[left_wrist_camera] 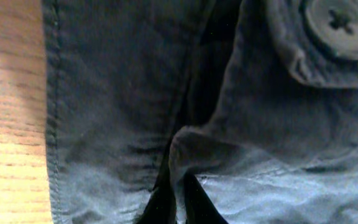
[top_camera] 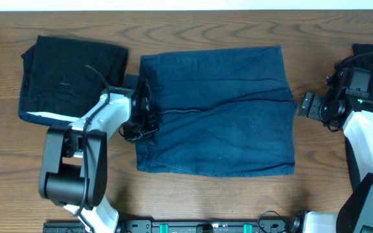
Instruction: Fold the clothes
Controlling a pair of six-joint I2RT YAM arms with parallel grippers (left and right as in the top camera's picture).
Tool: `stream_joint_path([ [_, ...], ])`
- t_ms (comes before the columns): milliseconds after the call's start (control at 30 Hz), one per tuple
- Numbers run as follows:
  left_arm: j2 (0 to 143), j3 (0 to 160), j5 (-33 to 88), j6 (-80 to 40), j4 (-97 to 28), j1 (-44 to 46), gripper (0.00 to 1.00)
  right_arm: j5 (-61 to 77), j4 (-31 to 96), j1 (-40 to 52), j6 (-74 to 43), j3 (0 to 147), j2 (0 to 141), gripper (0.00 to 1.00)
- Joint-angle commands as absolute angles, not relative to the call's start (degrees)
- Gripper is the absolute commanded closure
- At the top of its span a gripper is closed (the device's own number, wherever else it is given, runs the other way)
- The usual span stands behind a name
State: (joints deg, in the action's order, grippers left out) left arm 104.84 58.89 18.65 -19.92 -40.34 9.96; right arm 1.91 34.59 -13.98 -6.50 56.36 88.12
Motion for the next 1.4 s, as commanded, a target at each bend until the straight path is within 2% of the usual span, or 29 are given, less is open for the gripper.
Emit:
stream_joint_path([
  [0, 106.69, 54.59, 15.77, -21.34, -38.65, 10.04, 0.90, 2.15, 34.44, -14.31, -6.79, 56.16, 88.25, 0.06],
  [167, 105.36, 56.18, 15.88, -21.32, -40.12, 10.04, 0.75, 4.25, 34.13, -14.28, -6.79, 56.27, 88.18, 0.07],
  [367, 97.41, 62.54, 15.90, -21.30, -45.60, 10.04, 0.69, 12.01, 36.27, -14.28, -5.04, 58.17, 86.65, 0.04],
  [433, 93.76, 62.98, 15.84, -21.26, -45.80, 10.04, 0.59, 12.27, 36.64, -14.28, -5.04, 58.17, 86.02, 0.04],
  [500, 90.80, 62.98, 15.79, -19.73, -45.82, 10.04, 0.43, 12.25, 36.88, -14.28, -5.04, 58.17, 85.86, 0.03],
  [533, 89.95, 62.98, 15.77, -18.94, -45.80, 10.04, 0.37, 12.27, 36.99, -14.28, -5.04, 58.17, 85.89, 0.03],
  [633, 89.34, 62.96, 15.73, -18.48, -45.32, 10.04, 0.35, 12.25, 37.08, -14.28, -5.04, 58.17, 85.89, 0.03],
  [1033, 99.79, 60.86, 12.40, -18.50, -33.93, 9.65, 0.37, 11.92, 37.01, -14.28, -4.08, 58.17, 85.89, 0.02],
  [1100, 100.73, 60.86, 12.45, -18.52, -33.47, 9.67, 0.43, 11.75, 37.01, -14.28, -3.95, 58.17, 85.89, 0.02],
  [1167, 101.06, 60.86, 12.86, -18.50, -33.52, 9.67, 0.54, 11.33, 37.01, -14.28, -3.95, 58.17, 85.89, 0.03],
  [1233, 101.03, 60.88, 13.63, -18.50, -33.52, 9.65, 0.73, 10.85, 36.99, -14.28, -3.97, 58.17, 85.89, 0.03],
  [1300, 100.84, 61.04, 13.67, -18.50, -33.54, 9.54, 0.80, 10.85, 36.99, -14.28, -3.97, 58.17, 85.89, 0.03],
  [1367, 100.38, 61.04, 13.67, -18.52, -33.76, 9.39, 0.81, 10.74, 36.99, -14.28, -3.97, 58.17, 85.89, 0.03],
])
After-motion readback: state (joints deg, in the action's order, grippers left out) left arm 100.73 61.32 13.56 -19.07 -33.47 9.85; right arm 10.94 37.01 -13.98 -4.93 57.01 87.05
